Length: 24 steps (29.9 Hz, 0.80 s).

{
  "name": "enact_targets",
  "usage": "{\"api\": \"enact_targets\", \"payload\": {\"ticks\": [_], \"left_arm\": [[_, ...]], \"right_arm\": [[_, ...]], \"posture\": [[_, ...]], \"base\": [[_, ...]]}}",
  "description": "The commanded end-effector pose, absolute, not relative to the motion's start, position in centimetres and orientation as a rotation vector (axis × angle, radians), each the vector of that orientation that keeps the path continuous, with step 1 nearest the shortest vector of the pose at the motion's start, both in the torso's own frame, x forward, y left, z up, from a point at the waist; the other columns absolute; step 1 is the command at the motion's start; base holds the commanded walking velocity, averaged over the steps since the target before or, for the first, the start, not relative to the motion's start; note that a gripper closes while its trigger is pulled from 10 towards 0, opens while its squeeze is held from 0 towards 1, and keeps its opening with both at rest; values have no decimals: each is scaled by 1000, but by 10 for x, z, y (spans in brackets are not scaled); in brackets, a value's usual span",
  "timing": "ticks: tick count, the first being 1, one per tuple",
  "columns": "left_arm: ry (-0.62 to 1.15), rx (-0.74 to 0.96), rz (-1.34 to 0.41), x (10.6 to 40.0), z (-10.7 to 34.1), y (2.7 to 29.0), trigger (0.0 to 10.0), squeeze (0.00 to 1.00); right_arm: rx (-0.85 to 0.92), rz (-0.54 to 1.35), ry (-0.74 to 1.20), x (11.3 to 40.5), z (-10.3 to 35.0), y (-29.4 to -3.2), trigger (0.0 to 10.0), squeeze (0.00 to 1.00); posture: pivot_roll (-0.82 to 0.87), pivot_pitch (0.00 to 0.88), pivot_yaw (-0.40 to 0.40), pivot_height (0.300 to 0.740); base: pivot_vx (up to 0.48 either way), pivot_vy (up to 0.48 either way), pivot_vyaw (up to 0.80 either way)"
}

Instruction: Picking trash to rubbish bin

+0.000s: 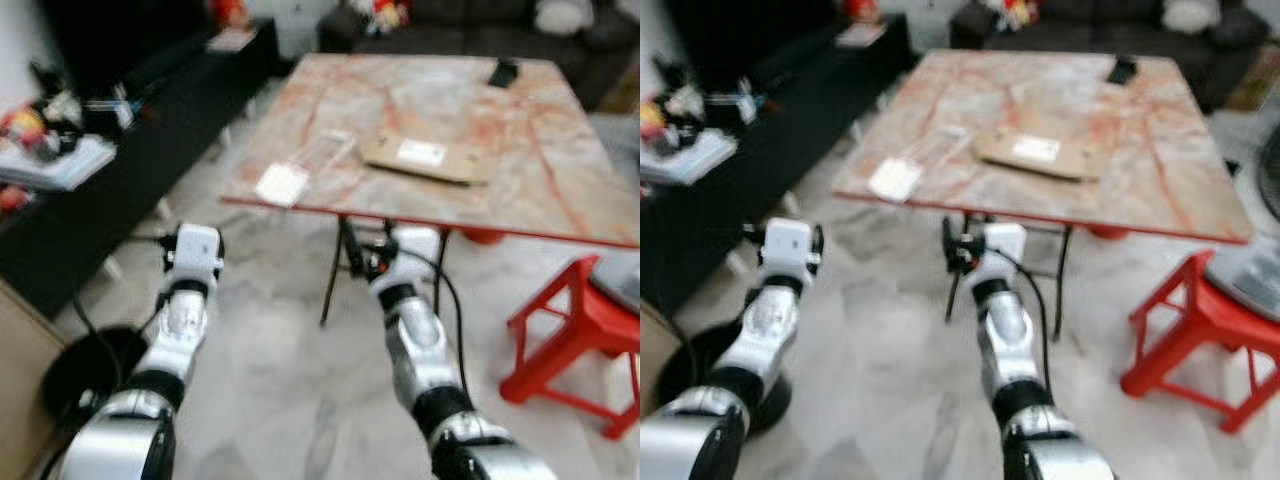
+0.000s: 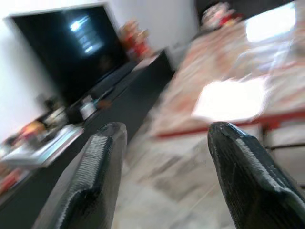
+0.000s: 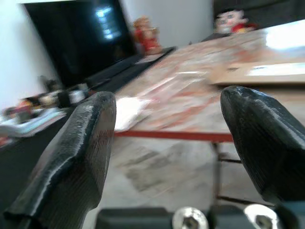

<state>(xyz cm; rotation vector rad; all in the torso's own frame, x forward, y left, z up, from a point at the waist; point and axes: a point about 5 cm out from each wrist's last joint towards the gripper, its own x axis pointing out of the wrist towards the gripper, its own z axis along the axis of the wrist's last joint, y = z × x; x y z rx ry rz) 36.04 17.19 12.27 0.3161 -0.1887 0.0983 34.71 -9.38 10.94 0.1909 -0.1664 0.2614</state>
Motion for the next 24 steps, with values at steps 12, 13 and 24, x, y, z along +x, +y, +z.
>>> {"api": "enact_targets", "payload": {"ticks": [12,13,24], "left_arm": [[-202,345,84,361,126,174,10000,0],[-203,345,85,362,126,174,10000,0],[-209,339,96,361,127,175,10000,0]], "right_arm": [[203,289,-206,348,120,-83,10000,0],[197,292,-208,349,120,-83,10000,0],[216,305,-216,348,122,-81,10000,0]], "posture": [[-35,0,15,740],[-37,0,15,740],[-32,0,8,740]], "base": [[331,0,-131],[330,0,0],[330,0,485]]}}
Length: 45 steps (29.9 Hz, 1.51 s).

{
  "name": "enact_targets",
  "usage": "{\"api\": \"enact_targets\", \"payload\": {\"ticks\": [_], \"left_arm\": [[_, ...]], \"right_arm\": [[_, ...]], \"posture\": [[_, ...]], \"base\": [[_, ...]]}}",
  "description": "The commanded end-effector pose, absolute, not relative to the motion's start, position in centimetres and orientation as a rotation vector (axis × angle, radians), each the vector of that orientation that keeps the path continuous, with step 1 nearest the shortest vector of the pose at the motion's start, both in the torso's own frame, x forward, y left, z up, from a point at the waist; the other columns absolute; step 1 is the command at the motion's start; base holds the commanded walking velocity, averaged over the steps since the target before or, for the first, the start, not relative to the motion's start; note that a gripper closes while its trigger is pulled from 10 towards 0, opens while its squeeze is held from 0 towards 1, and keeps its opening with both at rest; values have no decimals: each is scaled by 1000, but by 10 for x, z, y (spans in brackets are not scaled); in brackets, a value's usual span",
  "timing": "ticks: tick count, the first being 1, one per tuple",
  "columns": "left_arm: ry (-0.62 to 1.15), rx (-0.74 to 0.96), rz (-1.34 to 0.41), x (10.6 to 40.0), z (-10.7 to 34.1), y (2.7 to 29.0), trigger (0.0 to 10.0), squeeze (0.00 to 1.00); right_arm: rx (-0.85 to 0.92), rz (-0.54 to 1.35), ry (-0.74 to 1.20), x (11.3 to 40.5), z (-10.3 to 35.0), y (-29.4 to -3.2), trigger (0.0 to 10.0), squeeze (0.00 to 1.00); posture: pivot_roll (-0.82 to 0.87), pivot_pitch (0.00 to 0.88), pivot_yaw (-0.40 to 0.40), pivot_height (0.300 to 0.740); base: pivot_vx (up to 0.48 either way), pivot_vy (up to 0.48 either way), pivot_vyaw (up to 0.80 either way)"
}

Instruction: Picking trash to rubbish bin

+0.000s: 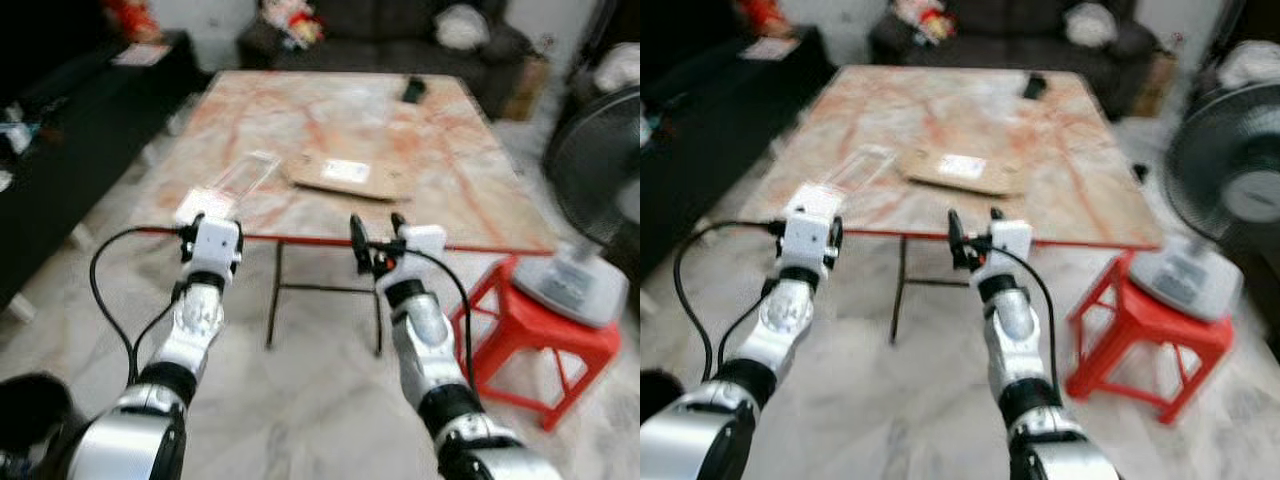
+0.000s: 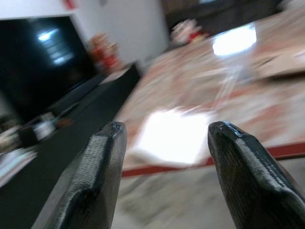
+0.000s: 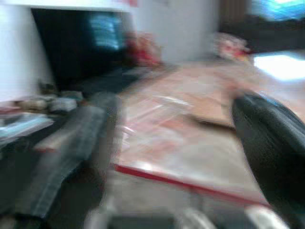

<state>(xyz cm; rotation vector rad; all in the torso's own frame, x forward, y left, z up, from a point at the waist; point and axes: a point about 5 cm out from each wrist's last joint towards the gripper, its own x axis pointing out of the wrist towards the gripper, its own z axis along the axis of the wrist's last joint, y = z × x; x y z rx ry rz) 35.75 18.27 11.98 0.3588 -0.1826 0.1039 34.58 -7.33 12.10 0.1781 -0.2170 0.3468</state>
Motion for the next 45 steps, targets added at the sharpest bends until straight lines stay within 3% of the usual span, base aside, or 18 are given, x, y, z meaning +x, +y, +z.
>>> {"api": "enact_targets", "payload": {"ticks": [1,17,23,40,45], "left_arm": [[-209,338,97,361,127,175,10000,0],[-215,336,103,362,128,175,10000,0],[-216,340,110,362,129,178,10000,0],[-215,344,112,362,130,179,10000,0],[-214,344,112,362,129,179,10000,0]], "right_arm": [[219,302,-212,348,122,-81,10000,0],[176,307,-202,348,120,-81,10000,0],[173,308,-204,347,120,-80,10000,0],[213,307,-195,348,120,-79,10000,0],[208,314,-207,347,121,-79,10000,0]], "posture": [[-32,0,8,740],[-26,0,5,740],[-25,3,4,740],[-22,14,3,740],[-22,14,3,740]], "base": [[330,0,0],[330,0,0],[333,0,667],[331,0,0],[332,0,-640]]}}
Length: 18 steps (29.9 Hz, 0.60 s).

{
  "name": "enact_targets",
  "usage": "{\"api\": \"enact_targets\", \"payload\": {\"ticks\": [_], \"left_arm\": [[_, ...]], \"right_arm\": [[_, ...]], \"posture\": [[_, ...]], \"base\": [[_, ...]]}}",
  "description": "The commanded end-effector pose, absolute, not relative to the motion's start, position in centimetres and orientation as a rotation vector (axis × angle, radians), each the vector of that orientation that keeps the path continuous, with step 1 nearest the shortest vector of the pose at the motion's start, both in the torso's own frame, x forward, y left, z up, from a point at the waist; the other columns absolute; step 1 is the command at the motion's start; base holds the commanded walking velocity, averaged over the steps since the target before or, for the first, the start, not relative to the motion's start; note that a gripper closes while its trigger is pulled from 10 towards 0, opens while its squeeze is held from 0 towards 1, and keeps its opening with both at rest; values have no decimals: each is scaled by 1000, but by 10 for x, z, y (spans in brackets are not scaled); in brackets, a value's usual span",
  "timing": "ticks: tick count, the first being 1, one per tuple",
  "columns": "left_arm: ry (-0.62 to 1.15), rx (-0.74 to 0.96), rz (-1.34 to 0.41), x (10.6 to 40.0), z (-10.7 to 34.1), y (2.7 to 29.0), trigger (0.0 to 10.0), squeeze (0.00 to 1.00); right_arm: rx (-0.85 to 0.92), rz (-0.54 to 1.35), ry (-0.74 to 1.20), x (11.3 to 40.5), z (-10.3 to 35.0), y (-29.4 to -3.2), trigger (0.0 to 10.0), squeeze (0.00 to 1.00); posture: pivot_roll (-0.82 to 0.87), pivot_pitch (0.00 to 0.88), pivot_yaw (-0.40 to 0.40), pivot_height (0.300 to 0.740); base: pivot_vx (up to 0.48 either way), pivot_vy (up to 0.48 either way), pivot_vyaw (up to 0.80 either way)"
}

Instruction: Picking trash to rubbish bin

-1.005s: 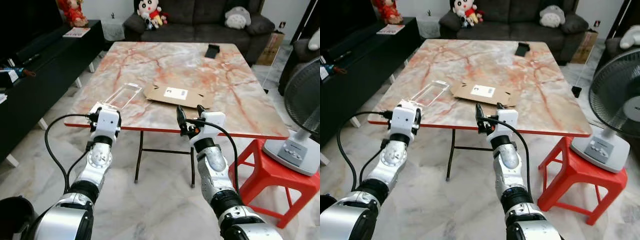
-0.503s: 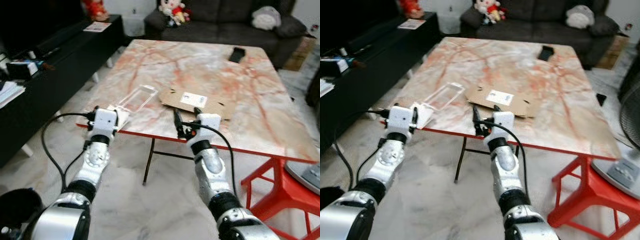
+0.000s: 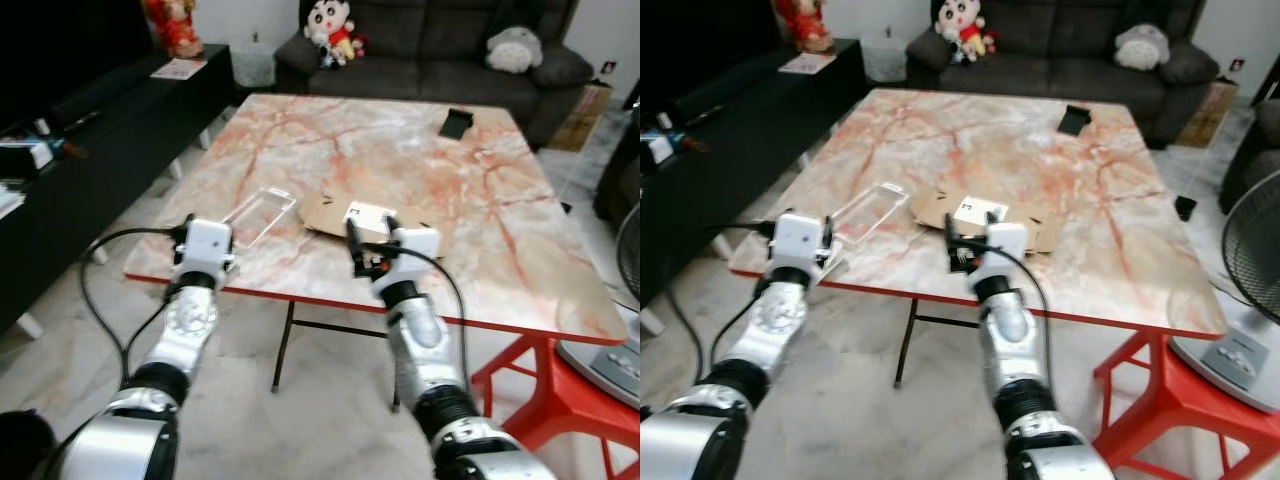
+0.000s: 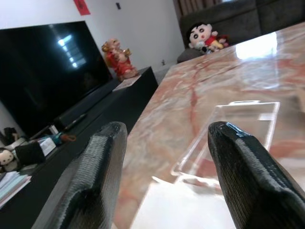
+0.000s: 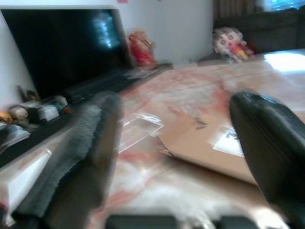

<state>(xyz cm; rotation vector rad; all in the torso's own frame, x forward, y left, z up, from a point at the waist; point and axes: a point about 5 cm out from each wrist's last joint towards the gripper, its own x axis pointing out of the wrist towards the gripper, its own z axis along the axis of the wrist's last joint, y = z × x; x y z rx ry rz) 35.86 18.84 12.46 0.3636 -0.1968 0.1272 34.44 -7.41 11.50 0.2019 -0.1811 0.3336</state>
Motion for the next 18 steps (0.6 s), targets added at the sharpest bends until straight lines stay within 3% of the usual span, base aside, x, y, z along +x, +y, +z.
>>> {"api": "enact_targets", "payload": {"ticks": [1,14,18], "left_arm": [[-214,344,111,362,129,179,10000,0],[-221,359,113,359,128,180,10000,0],[-215,382,108,357,124,180,10000,0]], "right_arm": [[208,311,-209,347,121,-79,10000,0],[214,309,-199,347,120,-79,10000,0],[214,309,-196,347,120,-79,10000,0]], "posture": [[-22,14,3,740],[-26,13,7,740],[-30,5,11,740]], "base": [[334,0,0],[318,0,0],[0,0,0]]}}
